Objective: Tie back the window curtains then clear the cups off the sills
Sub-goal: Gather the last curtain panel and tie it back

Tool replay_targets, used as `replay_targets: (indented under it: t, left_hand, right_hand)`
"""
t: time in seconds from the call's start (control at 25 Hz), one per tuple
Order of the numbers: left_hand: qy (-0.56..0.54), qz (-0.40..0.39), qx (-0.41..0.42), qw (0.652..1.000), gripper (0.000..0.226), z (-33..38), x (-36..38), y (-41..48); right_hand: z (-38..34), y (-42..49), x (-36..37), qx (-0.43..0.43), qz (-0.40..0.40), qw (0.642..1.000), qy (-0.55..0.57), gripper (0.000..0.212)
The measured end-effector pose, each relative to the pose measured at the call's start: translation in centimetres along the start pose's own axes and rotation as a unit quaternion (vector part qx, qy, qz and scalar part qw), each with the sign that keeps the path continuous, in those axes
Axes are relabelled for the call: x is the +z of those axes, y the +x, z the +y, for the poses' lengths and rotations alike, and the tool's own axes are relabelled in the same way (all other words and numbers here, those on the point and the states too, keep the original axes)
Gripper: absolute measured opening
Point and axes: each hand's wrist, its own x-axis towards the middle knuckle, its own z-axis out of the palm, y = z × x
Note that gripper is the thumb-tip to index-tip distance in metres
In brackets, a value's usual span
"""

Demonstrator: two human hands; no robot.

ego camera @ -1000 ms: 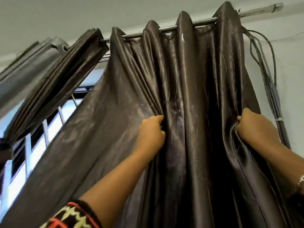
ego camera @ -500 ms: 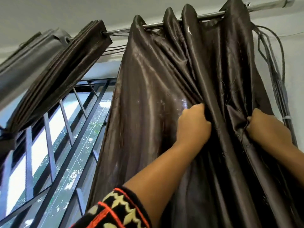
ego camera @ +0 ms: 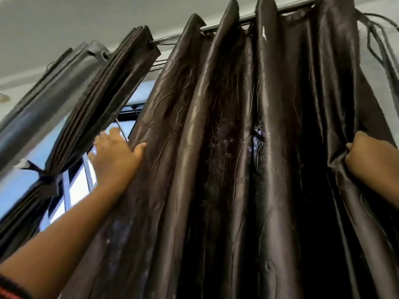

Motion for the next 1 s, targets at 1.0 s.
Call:
replay_targets:
  t: [1.0]
  left_hand:
    - [-0.344, -0.214, 0.258, 0.877, 0.017, 29.5, 3.3, -16.1]
  right_hand:
    - [3.7, -2.3, -4.6, -0.039, 0.006, 0.999, 0.014, 0.030]
